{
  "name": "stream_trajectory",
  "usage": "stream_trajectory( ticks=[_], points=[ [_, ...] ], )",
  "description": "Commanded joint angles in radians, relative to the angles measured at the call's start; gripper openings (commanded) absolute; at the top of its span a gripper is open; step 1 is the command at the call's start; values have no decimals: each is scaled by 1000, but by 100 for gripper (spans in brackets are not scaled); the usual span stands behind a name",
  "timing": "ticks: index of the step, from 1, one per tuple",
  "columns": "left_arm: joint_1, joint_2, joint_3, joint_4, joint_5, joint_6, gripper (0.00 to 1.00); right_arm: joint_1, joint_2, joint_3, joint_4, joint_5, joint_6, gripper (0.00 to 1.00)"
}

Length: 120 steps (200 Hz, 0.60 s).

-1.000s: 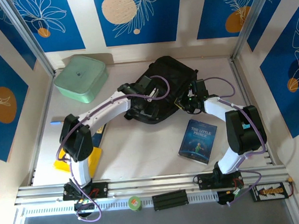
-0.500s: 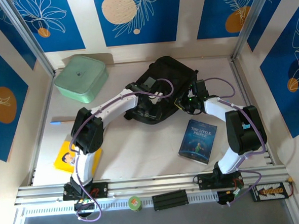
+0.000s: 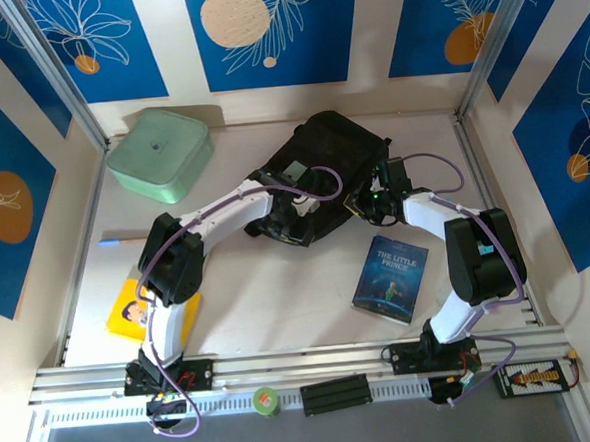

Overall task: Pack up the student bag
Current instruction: Unzip the student bag at the top-center of the table.

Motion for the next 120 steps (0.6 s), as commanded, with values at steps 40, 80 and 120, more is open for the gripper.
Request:
stream_trajectory(
  ticks=[40, 80, 120],
  points=[
    [4, -204, -206, 112, -63, -104, 54, -3, -11, -5, -4, -31, -4, 15],
    [37, -231, -322, 303, 47, -267, 56, 1, -6, -3, -4, -34, -4, 15],
    [48, -189, -310, 367, 52, -344, 59, 2, -8, -3, -2, -34, 0, 15]
  ],
)
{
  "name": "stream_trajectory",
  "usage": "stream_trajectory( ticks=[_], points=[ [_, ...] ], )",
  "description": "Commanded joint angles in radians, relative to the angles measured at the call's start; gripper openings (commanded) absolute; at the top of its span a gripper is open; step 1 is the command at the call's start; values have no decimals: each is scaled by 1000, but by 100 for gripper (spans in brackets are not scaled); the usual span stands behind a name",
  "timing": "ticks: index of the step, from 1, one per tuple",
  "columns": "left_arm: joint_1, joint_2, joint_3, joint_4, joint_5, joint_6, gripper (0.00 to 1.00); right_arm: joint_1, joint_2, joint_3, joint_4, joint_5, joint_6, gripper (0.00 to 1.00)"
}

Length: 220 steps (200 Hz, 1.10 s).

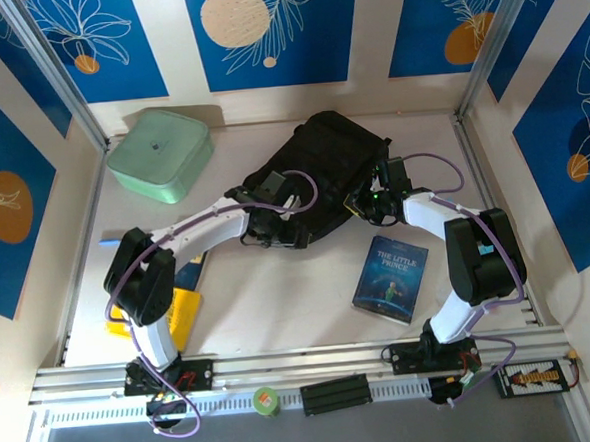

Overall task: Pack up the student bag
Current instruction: Unzip the student bag at the top-center of the table.

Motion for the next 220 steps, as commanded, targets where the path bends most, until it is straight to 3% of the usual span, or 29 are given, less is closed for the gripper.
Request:
stream_trajectory(
  ticks=[1, 72, 118, 148, 195, 220],
  points=[
    [11, 28, 13, 79, 35, -77, 59, 3, -8, -3, -1, -32, 1, 15],
    [11, 90, 88, -54, -83, -105, 64, 6, -15, -6, 0, -32, 5, 15],
    [10, 104, 80, 25, 34, -85, 65, 6, -9, -6, 4, -37, 8, 15],
    [11, 93, 83, 99, 130, -87, 56, 6, -11, -5, 0, -37, 6, 15],
    [9, 51, 51, 99, 130, -99, 41, 5, -13, -6, 1, -35, 3, 15],
    [7, 74, 58, 71, 107, -93, 40, 5, -12, -8, 4, -37, 8, 15]
  ],
)
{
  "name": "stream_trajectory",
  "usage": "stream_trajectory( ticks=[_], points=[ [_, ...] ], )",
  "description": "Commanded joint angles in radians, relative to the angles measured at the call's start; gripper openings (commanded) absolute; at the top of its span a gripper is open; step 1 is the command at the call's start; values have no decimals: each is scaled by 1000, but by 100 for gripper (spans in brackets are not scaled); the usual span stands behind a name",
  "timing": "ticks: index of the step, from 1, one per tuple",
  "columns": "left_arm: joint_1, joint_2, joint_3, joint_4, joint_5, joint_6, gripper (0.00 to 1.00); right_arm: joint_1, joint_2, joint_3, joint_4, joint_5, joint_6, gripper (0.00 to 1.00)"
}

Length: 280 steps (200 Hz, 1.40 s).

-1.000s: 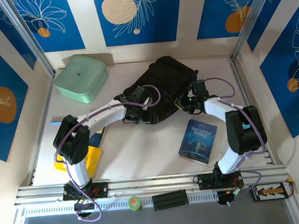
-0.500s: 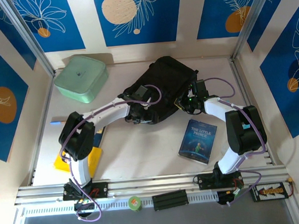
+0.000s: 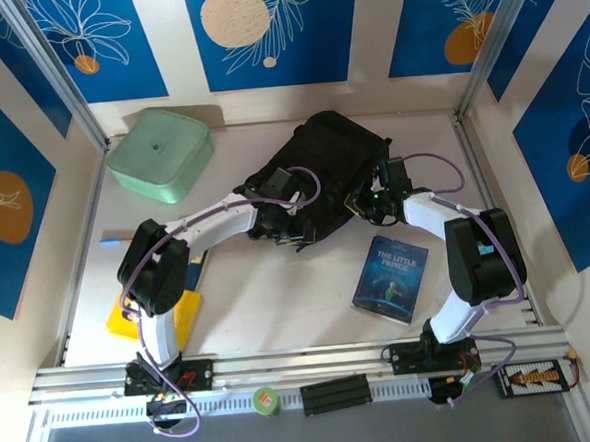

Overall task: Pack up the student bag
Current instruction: Unzip the student bag at the top-center of the table.

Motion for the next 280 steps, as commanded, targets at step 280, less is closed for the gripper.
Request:
stream_trajectory(
  ticks=[280],
  points=[
    [-107, -1, -71, 118, -207, 142, 25, 8, -11, 6, -1, -50, 7, 15]
  ],
)
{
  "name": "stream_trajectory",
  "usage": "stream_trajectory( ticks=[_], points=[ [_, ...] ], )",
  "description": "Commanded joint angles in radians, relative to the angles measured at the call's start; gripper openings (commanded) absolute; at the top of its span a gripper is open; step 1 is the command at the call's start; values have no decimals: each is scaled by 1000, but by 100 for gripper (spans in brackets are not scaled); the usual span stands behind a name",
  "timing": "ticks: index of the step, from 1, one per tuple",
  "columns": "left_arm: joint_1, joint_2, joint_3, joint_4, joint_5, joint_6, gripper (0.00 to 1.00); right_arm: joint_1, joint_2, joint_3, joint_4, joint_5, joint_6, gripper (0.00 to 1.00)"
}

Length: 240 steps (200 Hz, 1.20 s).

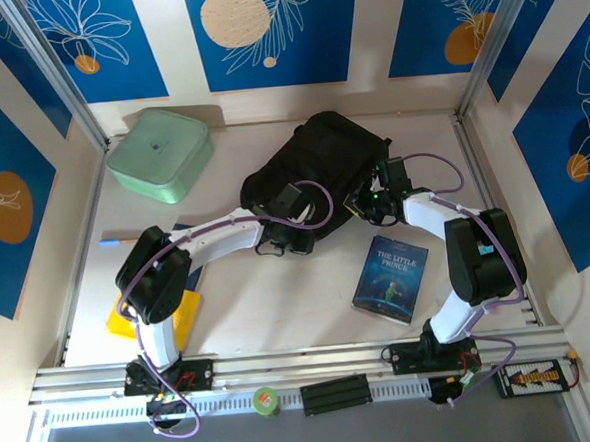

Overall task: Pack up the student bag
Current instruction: Unzip the student bag at the top-center of the table.

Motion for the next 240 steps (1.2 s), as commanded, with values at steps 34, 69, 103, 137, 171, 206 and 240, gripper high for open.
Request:
stream_trajectory(
  ticks=[34, 69, 103, 137, 171, 206, 240],
  points=[
    [-11, 53, 50, 1, -10, 4, 23, 8, -12, 4, 0, -38, 8, 15],
    [-13, 46, 54, -2, -19, 3, 11, 9, -14, 4, -2, -35, 5, 15],
    [-11, -3, 64, -55, -42, 21, 0, 4, -18, 12, -30, 6, -19, 13],
    [18, -80, 35, -138, -27, 16, 0, -1, -24, 29, -71, 88, -80, 5],
    [48, -141, 33, -165, 9, -8, 0, 19, -25, 14, -65, 124, -110, 4],
    [65, -104, 109, -245, -11, 0, 0, 55, -26, -25, -46, 164, -107, 4],
    [98, -107, 134, -320, -65, 22, 0, 32, -28, -38, -54, 214, -111, 4]
  ],
)
